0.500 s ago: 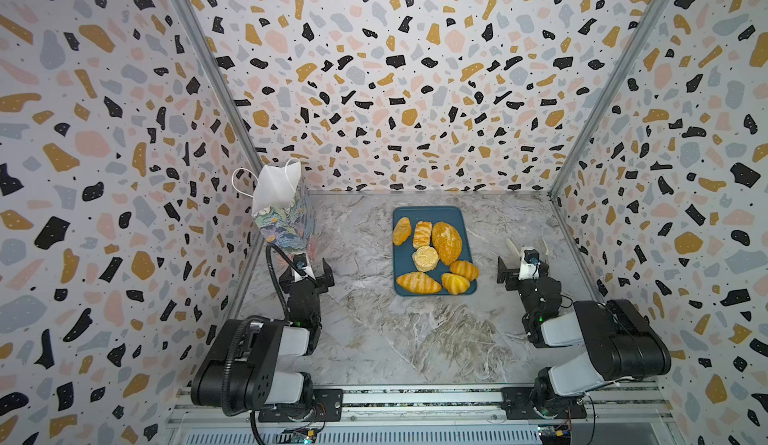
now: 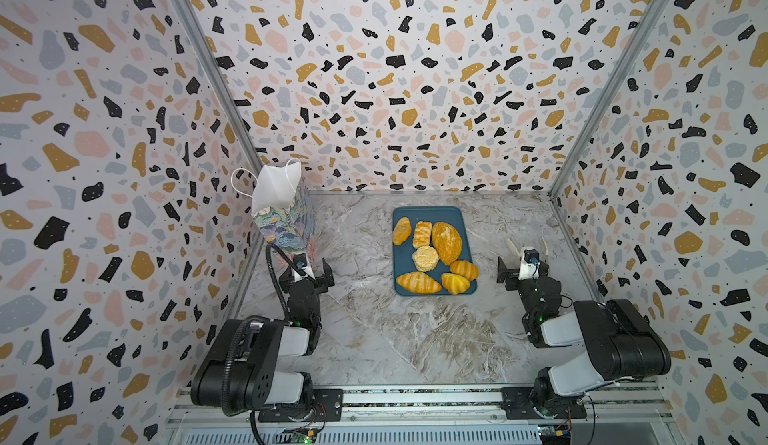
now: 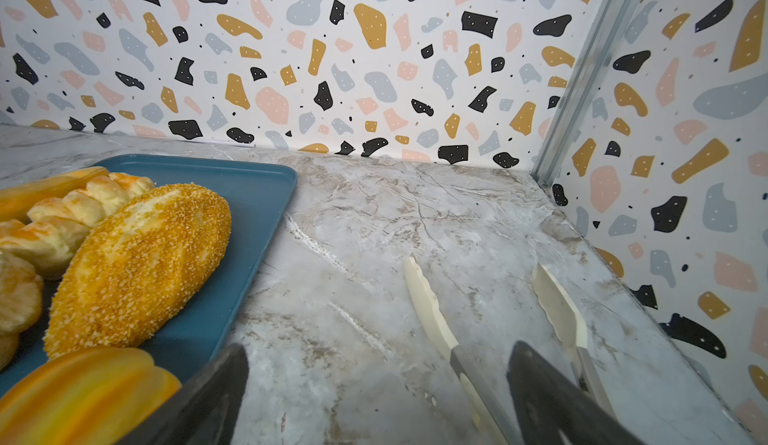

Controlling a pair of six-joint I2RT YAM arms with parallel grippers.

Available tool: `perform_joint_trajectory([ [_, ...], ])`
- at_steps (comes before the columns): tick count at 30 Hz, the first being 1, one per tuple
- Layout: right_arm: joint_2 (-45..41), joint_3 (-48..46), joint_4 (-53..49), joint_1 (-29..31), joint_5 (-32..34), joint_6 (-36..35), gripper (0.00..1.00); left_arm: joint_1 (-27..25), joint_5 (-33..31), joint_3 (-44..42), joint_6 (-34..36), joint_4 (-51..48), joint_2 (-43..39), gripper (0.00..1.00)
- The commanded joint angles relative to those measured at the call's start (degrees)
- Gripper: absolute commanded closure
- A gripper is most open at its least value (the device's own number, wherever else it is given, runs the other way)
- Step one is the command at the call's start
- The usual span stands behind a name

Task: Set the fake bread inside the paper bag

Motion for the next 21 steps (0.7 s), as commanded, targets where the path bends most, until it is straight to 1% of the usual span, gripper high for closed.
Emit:
perform_joint_trajectory([
  [1,-0.30,0.66,-0.04,0.23,0.33,0.19,0.01,0.27,0.36,0.96,0.43,1.71,0.09,0.01],
  [18,-0.32,0.64,-0.01,0.30,0.52,0.08,0.01,0.27,0.18,1.14,0.39,1.53,0.15,0.01],
  [20,-0.43,-0.01,1.04,0.53,-0.88,-0.95,0.01,0.27,0.15,1.13,0.48,1.55,0.24,0.00],
  [21,-0.48,-0.28,1.39,0.95,-0.16,-1.23,0.01,0.27,0.16,1.22,0.42,1.48,0.24,0.01],
])
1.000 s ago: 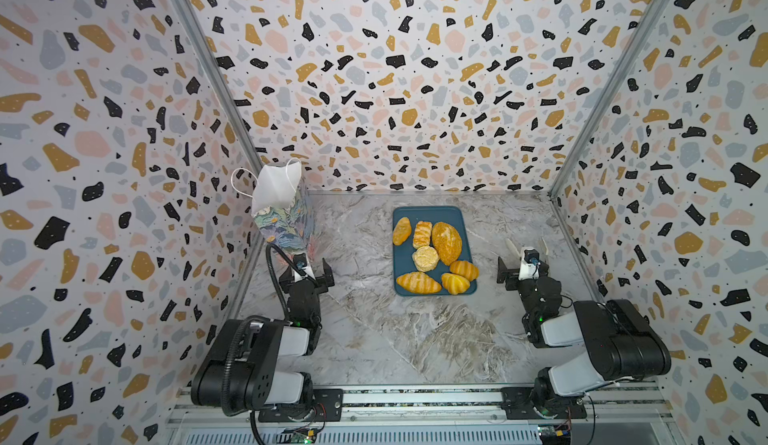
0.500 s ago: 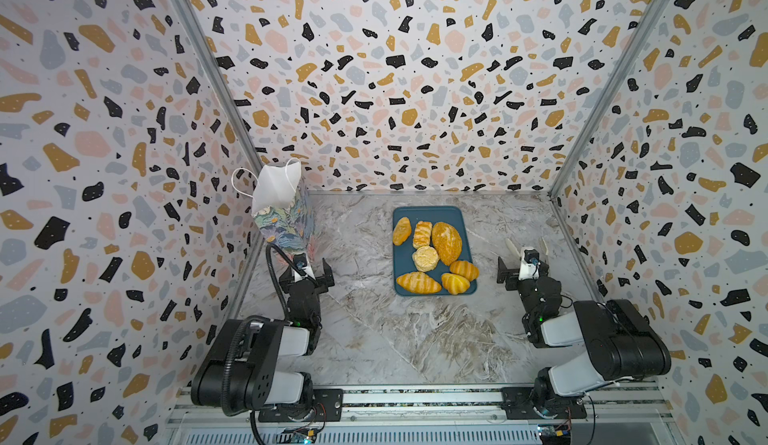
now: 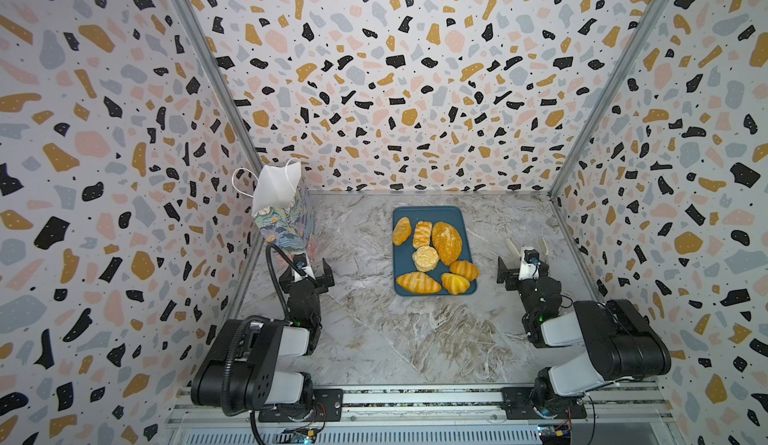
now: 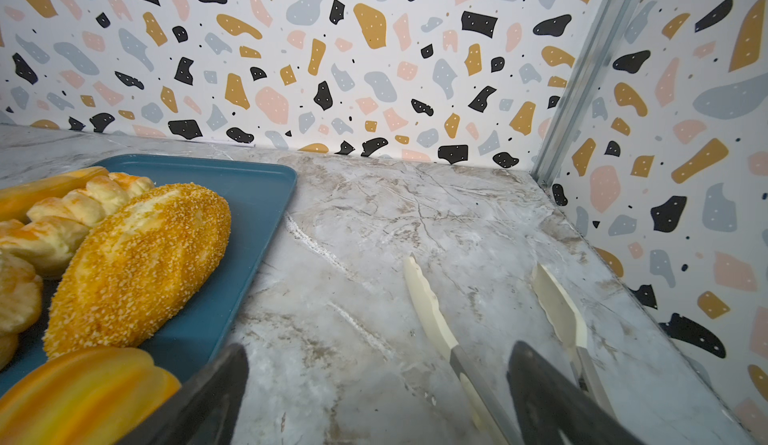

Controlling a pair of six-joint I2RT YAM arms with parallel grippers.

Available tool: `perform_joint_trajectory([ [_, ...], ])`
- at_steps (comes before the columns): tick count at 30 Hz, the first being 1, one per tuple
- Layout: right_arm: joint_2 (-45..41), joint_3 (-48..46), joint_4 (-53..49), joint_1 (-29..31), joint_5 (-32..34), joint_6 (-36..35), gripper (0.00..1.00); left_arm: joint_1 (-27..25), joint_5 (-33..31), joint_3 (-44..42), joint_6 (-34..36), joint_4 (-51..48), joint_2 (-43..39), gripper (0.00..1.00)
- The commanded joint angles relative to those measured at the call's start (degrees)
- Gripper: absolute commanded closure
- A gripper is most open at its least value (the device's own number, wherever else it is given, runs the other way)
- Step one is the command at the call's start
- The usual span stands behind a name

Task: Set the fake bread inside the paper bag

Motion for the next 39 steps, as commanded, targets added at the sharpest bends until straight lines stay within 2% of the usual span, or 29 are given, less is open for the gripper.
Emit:
perform_joint_trajectory([
  [1,-0.41,-0.28,1.53,1.01,0.72,-0.98,0.01,0.27,0.19,1.13,0.37,1.60,0.20,0.00],
  [16,-0.52,0.22,0.57,0.73,2.90,0.29,0.01,0.25,0.23,0.85,0.38,1.82,-0.10,0.01],
  [22,-3.12,-0.81,0.43,2.18,7.67,0.42,0.01,0.18,-4.76,1.22,-1.93,-1.25,-3.32,0.00],
  [26,-4.77,-0.60,-0.09,4.10,13.76,0.25,0.01,0.18,-7.15,1.52,-3.07,-4.91,-6.61,0.00],
  [30,-5.67,0.70,-4.73,6.84,16.30,-2.52,0.01,0.18,-10.45,2.48,-4.79,-8.76,-8.31,0.00],
  [35,-5.98,3.78,-10.13,10.87,23.04,-4.44,0.01,0.18,-13.11,4.99,-6.83,-15.00,-9.27,0.00],
  [39,-7.20,4.27,-13.17,11.17,22.96,-3.79,0.01,0.18,-15.46,4.57,-8.48,-16.61,-11.55,0.01],
])
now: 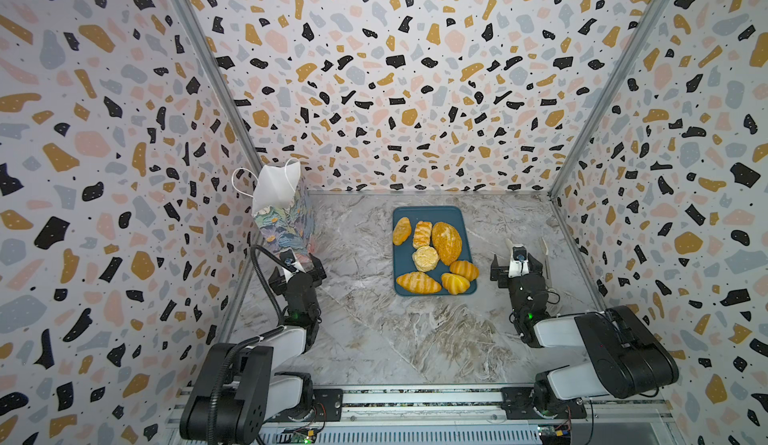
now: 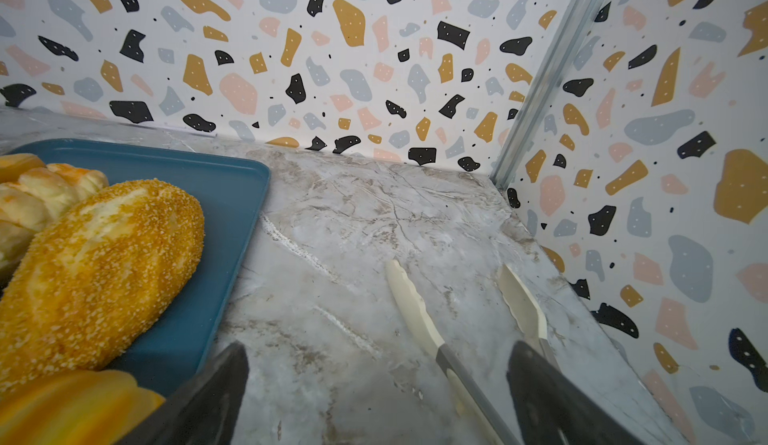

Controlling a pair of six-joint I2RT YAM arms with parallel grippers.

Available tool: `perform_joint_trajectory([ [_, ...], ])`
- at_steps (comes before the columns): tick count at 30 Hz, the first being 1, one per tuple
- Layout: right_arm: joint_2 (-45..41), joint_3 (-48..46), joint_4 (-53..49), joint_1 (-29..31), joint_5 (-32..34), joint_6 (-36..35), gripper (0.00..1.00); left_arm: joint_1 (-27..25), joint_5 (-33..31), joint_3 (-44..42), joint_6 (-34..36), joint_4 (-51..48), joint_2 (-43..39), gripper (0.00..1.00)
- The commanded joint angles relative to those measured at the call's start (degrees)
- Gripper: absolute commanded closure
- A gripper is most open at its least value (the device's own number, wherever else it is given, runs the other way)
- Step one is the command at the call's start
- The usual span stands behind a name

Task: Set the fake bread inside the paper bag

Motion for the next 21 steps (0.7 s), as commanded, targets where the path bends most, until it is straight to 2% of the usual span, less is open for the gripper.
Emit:
perform_joint_trajectory([
  [1,-2.56,1.41,-3.96,0.31,2.50,-0.49,0.01,0.18,-3.93,0.65,-2.53,-2.33,-2.68,0.01],
  [5,-4.62,3.57,-9.24,0.27,0.31,-0.14,0.01,0.18,-6.59,1.79,-5.46,-7.15,-6.39,0.01],
  [9,-5.50,7.61,-18.54,0.96,1.64,1.49,0.01,0.18,-9.77,7.41,-11.38,-19.81,-8.21,0.00],
  [15,-9.71,8.59,-24.61,1.06,0.47,5.77,0.01,0.18,-8.98,8.80,-16.07,-23.74,-10.86,0.01],
  [21,-13.65,12.80,-35.51,1.08,-1.84,7.95,0.01,0.26,-8.50,16.74,-17.85,-35.44,-10.34,0.01],
])
